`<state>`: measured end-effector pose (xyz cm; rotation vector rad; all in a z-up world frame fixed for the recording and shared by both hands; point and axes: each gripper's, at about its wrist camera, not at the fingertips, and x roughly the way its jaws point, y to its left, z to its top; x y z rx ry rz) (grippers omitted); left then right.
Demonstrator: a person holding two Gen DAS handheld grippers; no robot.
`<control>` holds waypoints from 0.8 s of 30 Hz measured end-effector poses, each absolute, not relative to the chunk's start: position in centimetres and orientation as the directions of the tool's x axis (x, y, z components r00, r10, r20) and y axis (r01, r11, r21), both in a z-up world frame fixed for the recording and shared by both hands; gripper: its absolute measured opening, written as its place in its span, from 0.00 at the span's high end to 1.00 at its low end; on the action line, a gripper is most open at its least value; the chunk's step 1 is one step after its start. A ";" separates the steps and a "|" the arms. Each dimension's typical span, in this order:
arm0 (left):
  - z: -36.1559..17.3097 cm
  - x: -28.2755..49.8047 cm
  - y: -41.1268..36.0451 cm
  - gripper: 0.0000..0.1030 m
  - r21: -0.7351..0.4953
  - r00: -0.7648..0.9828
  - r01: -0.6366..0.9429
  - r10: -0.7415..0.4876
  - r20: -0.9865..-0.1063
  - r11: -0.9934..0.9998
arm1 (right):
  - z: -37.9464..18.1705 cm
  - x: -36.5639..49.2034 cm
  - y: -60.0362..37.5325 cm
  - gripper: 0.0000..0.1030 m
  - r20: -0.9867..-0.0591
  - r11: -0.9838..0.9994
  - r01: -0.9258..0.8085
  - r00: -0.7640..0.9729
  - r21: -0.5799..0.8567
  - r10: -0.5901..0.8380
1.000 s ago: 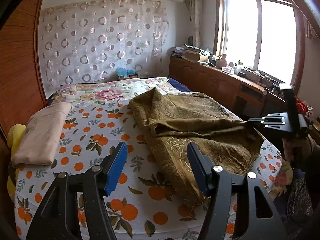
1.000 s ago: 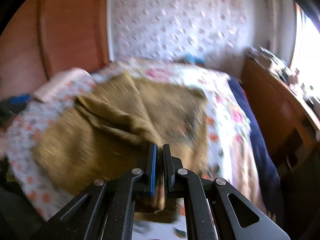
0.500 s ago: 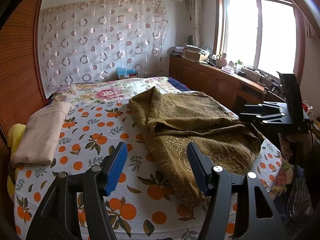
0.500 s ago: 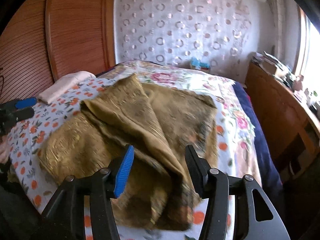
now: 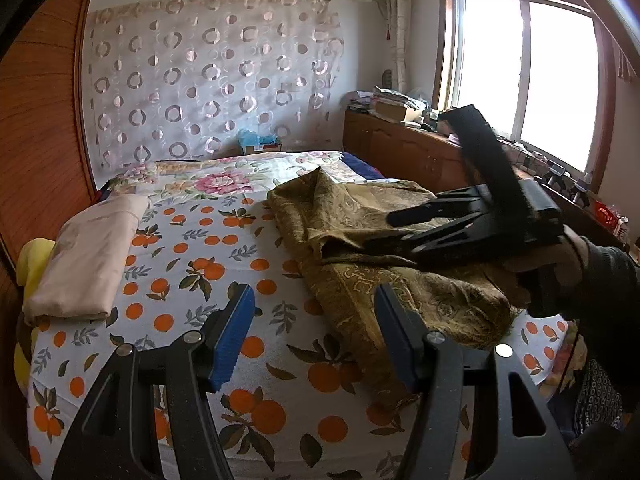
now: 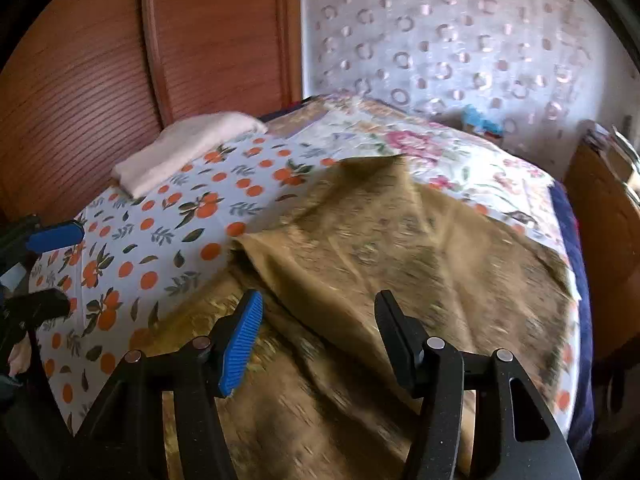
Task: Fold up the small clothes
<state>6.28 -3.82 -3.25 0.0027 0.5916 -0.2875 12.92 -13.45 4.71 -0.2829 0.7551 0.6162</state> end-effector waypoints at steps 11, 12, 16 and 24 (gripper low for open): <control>-3.6 6.2 -3.6 0.39 -0.089 0.784 0.274 -0.276 -0.556 0.958 | 3.2 16.1 -11.4 0.41 -0.766 0.766 -0.641 0.515 -0.047 0.384; -3.6 6.2 -3.7 0.39 -0.090 0.783 0.274 -0.277 -0.556 0.957 | 3.1 16.5 -11.5 0.42 -0.766 0.772 -0.634 0.517 -0.045 0.381; -3.6 6.2 -3.7 0.39 -0.088 0.783 0.277 -0.277 -0.557 0.957 | 2.7 17.1 -11.7 0.93 -0.769 0.756 -0.654 0.495 -0.023 0.405; -4.4 6.7 -3.8 0.39 -0.091 0.777 0.283 -0.284 -0.562 0.955 | 6.9 18.2 -17.3 0.95 -0.656 0.836 -0.548 0.643 -0.033 0.396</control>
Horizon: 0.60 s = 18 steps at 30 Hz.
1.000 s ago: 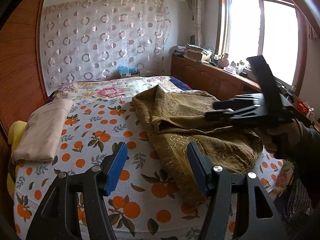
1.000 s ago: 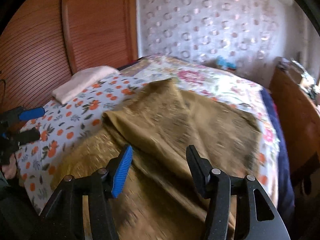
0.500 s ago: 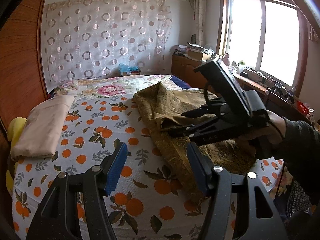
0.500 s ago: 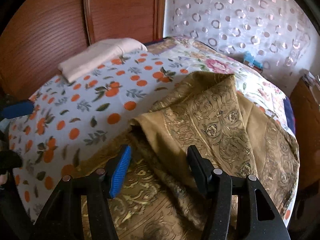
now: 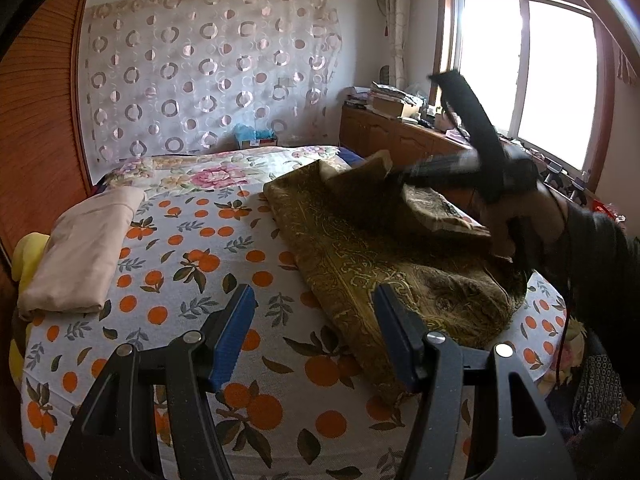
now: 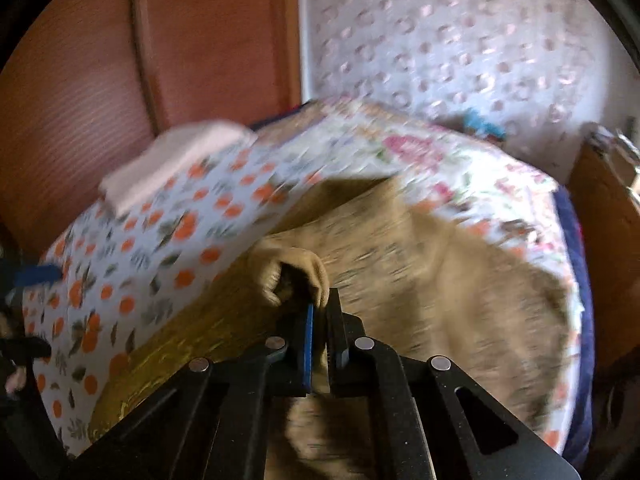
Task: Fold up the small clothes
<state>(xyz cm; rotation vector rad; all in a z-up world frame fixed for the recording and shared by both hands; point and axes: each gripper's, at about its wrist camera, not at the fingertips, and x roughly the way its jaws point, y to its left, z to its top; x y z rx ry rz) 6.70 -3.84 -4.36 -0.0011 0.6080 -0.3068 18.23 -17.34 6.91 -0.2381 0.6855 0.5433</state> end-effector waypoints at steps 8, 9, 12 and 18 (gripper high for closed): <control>-4.6 6.9 -4.1 0.39 -0.085 0.770 0.295 -0.289 -0.569 0.952 | 8.4 24.3 -23.1 0.95 -0.646 0.931 -0.349 0.735 -0.103 0.204; -4.7 6.9 -4.1 0.39 -0.085 0.768 0.297 -0.291 -0.571 0.951 | 8.1 25.1 -23.6 0.95 -0.654 0.940 -0.322 0.736 -0.109 0.176; -4.9 6.9 -4.2 0.39 -0.085 0.762 0.298 -0.291 -0.579 0.951 | 6.8 27.6 -24.0 0.95 -0.684 0.960 -0.245 0.724 -0.133 0.090; -5.1 6.8 -4.2 0.39 -0.084 0.756 0.302 -0.292 -0.586 0.950 | 5.4 29.6 -23.0 0.65 -0.672 0.952 -0.120 0.733 -0.282 -0.107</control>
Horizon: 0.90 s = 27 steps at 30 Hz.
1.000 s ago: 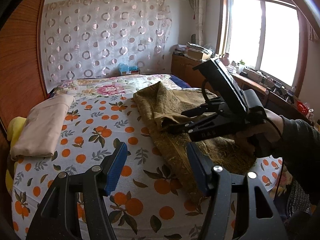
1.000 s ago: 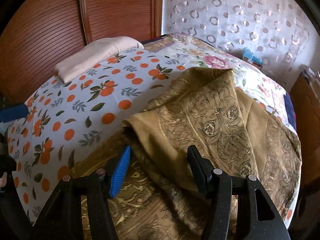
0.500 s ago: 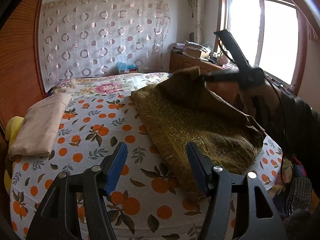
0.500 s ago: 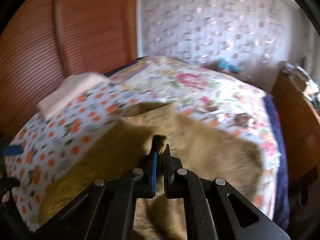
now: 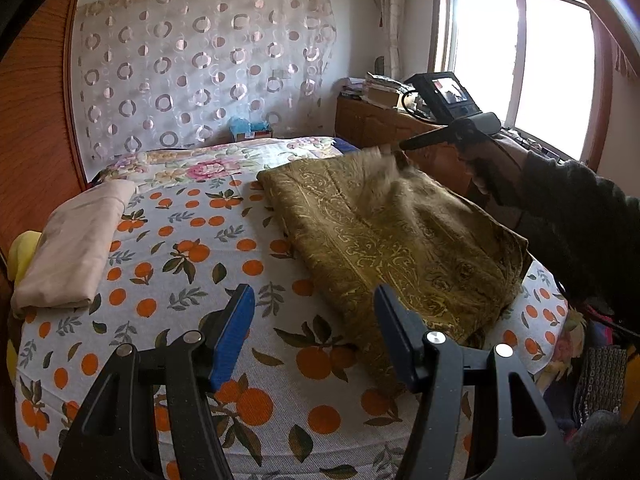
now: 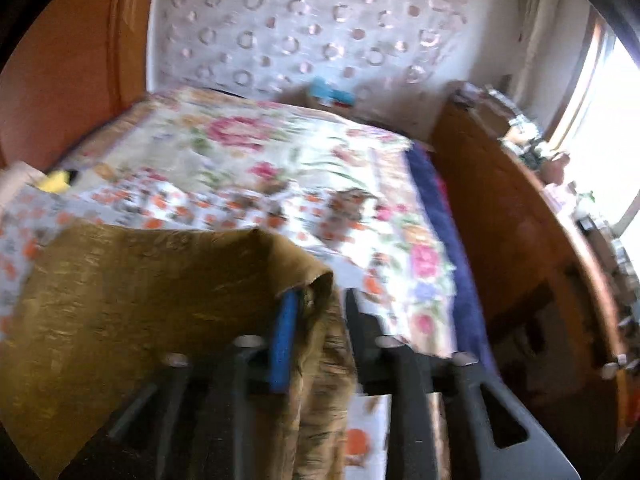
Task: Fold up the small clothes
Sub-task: 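Release the shirt with the right gripper and pull both grippers back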
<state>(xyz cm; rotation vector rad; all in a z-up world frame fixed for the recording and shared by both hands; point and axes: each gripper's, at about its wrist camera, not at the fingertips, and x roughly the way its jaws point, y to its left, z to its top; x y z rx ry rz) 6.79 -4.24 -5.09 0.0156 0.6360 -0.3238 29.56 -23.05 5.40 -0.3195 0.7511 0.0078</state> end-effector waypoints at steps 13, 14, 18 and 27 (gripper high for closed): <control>-5.1 6.4 -5.3 0.39 -0.090 0.744 0.327 -0.315 -0.589 0.941 | 4.6 18.9 -25.0 0.63 -0.682 0.946 -0.261 0.729 -0.194 0.061; -5.2 6.4 -5.4 0.39 -0.089 0.743 0.329 -0.316 -0.590 0.940 | 4.4 17.8 -25.2 0.63 -0.683 0.944 -0.273 0.726 -0.185 0.076; -5.2 6.3 -5.9 0.39 -0.087 0.738 0.336 -0.319 -0.595 0.938 | 3.8 13.3 -26.5 0.64 -0.689 0.946 -0.294 0.714 -0.132 0.126; -5.3 6.4 -7.0 0.39 -0.082 0.726 0.349 -0.325 -0.607 0.933 | 3.7 6.3 -29.7 0.64 -0.686 0.948 -0.314 0.700 -0.049 0.197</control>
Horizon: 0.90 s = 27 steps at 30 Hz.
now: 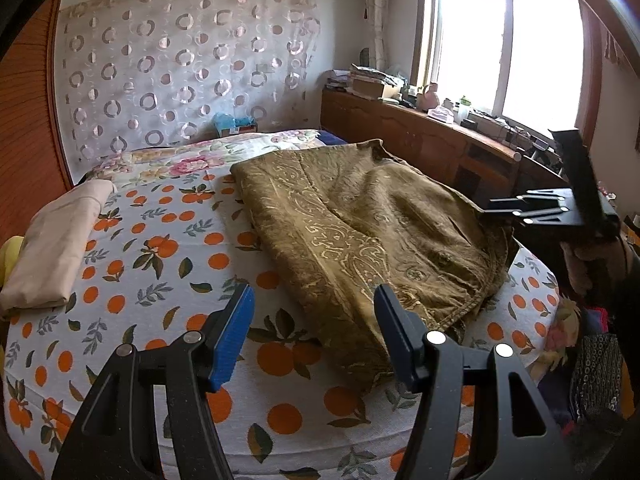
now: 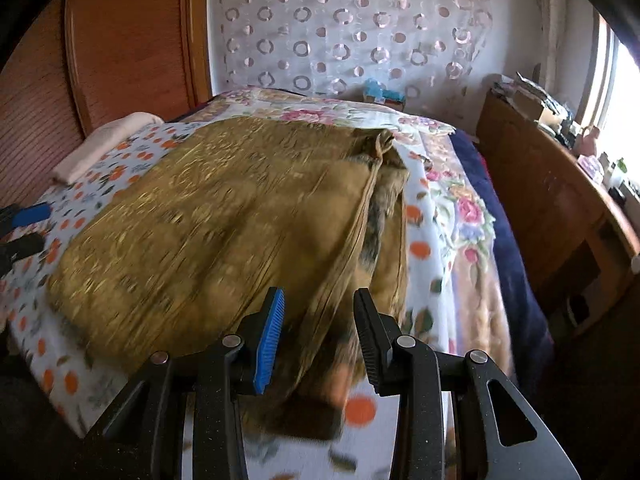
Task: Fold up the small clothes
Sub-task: 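Release the shirt with the right gripper and pull both grippers back, then move the left gripper to the shirt's edge and close on it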
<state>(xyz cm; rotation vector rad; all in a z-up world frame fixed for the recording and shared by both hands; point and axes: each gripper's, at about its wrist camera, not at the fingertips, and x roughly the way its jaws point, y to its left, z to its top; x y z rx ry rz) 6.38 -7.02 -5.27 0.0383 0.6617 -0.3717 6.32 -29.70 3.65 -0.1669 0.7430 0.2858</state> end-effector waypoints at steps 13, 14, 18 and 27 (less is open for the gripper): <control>-6.1 6.7 -7.7 0.39 -0.079 0.698 0.357 -0.322 -0.639 0.931 | 1.8 6.3 -29.4 0.92 -0.689 0.959 -0.283 0.697 -0.014 0.196; -6.2 6.7 -7.8 0.39 -0.080 0.697 0.359 -0.324 -0.640 0.930 | 1.8 6.4 -29.5 0.96 -0.687 0.959 -0.284 0.697 -0.004 0.204; -6.1 6.7 -8.0 0.39 -0.080 0.693 0.364 -0.327 -0.642 0.928 | 2.9 5.0 -30.2 0.98 -0.631 0.961 -0.277 0.742 0.015 0.224; -6.5 7.1 -8.6 0.39 -0.080 0.674 0.379 -0.334 -0.659 0.922 | 2.9 2.7 -32.4 0.99 -0.616 0.975 -0.224 0.768 -0.002 0.176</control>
